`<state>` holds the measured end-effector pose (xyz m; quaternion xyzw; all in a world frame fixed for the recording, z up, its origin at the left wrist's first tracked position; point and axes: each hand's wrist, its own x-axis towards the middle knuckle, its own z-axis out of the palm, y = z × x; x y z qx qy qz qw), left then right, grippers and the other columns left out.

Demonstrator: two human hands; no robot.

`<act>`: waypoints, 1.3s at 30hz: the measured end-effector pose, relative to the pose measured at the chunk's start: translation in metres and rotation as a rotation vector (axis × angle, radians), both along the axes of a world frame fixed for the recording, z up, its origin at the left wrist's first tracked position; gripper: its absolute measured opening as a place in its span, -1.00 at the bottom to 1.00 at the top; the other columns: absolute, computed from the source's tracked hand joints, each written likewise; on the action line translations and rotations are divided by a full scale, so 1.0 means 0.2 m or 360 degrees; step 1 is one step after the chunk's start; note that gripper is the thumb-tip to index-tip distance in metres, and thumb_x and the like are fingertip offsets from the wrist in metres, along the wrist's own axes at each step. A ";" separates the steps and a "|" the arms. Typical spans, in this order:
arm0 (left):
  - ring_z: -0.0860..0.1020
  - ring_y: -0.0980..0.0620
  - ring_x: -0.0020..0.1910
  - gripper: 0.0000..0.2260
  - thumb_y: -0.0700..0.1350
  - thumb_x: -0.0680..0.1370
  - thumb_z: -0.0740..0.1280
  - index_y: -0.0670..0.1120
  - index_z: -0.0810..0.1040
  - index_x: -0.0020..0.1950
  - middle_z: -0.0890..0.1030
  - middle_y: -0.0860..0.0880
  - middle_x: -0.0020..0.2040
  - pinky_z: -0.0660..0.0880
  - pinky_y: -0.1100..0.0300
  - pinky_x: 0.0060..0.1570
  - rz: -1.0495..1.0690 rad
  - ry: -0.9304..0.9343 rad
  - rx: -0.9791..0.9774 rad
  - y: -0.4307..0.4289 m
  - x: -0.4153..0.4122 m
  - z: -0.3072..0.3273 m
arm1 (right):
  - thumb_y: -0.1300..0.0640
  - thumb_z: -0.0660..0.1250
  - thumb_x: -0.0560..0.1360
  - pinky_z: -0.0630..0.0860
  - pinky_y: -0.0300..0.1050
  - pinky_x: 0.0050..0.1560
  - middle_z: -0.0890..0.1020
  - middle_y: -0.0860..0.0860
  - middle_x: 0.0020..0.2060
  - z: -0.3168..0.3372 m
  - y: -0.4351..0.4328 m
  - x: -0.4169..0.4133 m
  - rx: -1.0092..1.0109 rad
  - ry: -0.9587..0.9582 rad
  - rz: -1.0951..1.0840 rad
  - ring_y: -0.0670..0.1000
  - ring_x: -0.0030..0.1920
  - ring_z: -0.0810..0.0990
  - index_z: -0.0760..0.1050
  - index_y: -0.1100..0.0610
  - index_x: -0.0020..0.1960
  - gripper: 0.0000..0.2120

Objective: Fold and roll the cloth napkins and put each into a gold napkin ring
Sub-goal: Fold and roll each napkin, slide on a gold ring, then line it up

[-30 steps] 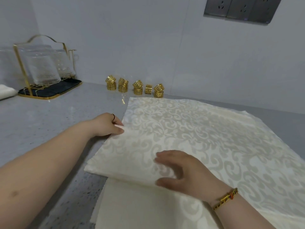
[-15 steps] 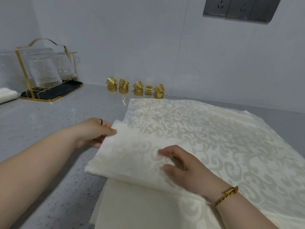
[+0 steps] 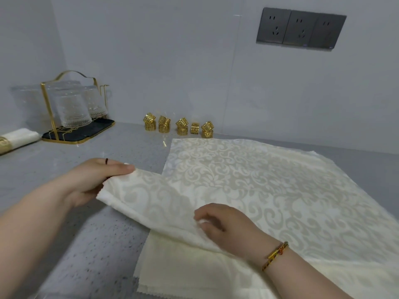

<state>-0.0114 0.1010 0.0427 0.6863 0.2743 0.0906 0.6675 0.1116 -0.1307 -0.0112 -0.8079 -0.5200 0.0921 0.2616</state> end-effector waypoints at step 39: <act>-0.07 0.50 0.28 -0.30 0.62 0.12 -0.07 0.45 -0.02 0.21 -0.13 0.56 0.20 -0.11 0.67 0.13 -0.1058 -0.0311 0.1513 -0.82 0.43 -0.35 | 0.19 0.31 0.49 0.30 -0.22 -0.32 0.23 -0.11 -0.78 0.12 -0.90 0.56 0.0172 0.0788 -0.1475 -0.13 -0.75 0.17 0.24 0.09 -0.47 -0.59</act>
